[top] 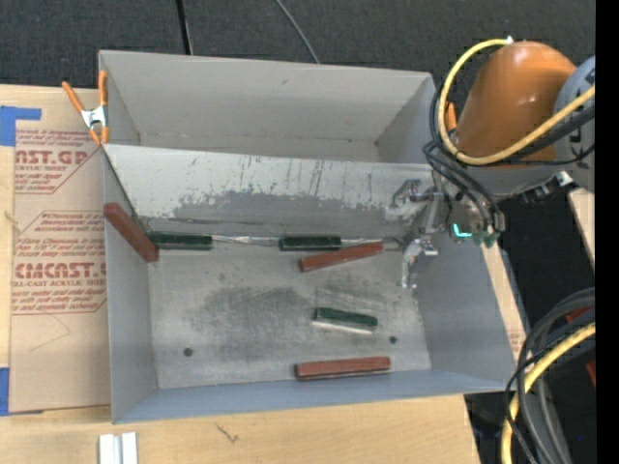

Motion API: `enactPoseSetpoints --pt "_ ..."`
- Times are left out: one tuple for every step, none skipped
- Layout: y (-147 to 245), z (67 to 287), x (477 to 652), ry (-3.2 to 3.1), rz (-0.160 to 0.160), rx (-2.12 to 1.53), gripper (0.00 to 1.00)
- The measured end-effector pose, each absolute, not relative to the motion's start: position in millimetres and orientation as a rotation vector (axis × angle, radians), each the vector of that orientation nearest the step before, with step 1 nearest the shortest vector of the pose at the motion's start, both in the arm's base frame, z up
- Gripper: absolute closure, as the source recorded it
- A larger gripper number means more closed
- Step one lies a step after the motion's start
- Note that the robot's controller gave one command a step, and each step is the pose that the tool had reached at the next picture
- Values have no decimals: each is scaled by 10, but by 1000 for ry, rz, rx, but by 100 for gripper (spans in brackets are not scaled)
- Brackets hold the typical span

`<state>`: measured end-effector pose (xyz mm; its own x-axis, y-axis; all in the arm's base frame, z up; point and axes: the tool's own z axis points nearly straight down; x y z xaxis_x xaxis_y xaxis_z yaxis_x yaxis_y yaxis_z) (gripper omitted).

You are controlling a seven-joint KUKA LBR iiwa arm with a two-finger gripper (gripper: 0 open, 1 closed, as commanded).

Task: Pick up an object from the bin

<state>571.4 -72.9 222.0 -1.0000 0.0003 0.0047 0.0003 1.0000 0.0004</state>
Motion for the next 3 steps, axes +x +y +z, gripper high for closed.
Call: enactPoseSetpoints --pt "-727 2257 5730 -3144 1 1 0" --pt "-460 1495 5451 -3147 0 -36 0" --pt "-398 1367 5202 -3137 -2 -48 0"
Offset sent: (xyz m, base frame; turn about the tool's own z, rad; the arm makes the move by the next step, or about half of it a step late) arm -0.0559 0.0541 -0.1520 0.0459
